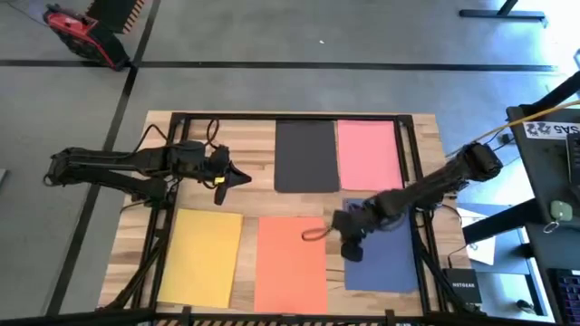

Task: Organize paper
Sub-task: Stack the blue paper on top of the stacked blue papers

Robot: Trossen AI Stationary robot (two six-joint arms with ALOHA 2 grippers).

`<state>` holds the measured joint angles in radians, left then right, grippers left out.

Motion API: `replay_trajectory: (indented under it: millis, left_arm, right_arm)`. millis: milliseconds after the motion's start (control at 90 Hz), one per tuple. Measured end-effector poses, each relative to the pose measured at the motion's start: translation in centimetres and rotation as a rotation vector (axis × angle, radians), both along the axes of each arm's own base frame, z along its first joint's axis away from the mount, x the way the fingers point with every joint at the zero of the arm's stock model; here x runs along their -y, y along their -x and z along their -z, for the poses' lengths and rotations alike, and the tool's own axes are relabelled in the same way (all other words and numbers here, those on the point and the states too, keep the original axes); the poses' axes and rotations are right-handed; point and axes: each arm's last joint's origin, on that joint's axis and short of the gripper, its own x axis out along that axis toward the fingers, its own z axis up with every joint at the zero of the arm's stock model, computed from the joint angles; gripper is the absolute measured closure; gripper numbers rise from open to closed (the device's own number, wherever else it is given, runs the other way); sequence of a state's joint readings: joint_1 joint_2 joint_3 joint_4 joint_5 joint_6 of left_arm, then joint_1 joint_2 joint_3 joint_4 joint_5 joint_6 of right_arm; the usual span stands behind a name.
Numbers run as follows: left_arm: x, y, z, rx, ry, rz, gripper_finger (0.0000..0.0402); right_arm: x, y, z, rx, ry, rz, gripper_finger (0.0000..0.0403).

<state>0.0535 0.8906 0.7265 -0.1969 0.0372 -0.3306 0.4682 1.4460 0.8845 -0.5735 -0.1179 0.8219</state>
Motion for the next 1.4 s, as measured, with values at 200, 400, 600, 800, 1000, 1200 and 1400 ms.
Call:
replay_trajectory:
  millis: [200, 400, 600, 800, 1000, 1200, 1400]
  left_arm:
    - [0.0, -0.1, -0.4, 0.042, 0.011, 0.012, 0.0402]
    - [0.0, -0.2, -0.7, 0.079, 0.028, 0.006, 0.0402]
    - [0.1, -0.2, -0.7, 0.079, 0.048, 0.001, 0.0402]
    - [0.2, -0.2, -0.7, 0.078, 0.053, 0.005, 0.0402]
    - [0.5, -0.2, -0.7, 0.076, 0.058, 0.018, 0.0402]
    - [0.7, -0.2, -0.7, 0.074, 0.066, 0.028, 0.0402]
    - [0.7, -0.2, -0.7, 0.073, 0.079, 0.023, 0.0402]
  right_arm:
    - [-5.5, 3.3, -0.2, -0.059, -0.098, 0.169, 0.0403]
    - [-9.5, 7.5, -0.3, -0.086, -0.177, 0.390, 0.0403]
    - [-11.9, 11.1, 0.3, -0.188, -0.238, 0.551, 0.0403]
    - [-14.1, 13.4, 1.3, -0.271, -0.317, 0.645, 0.0403]
    - [-16.3, 13.3, 2.4, -0.290, -0.422, 0.605, 0.0403]
    - [-17.2, 13.1, 3.3, -0.300, -0.424, 0.596, 0.0403]
    - [-18.5, 13.0, 3.2, -0.304, -0.411, 0.580, 0.0403]
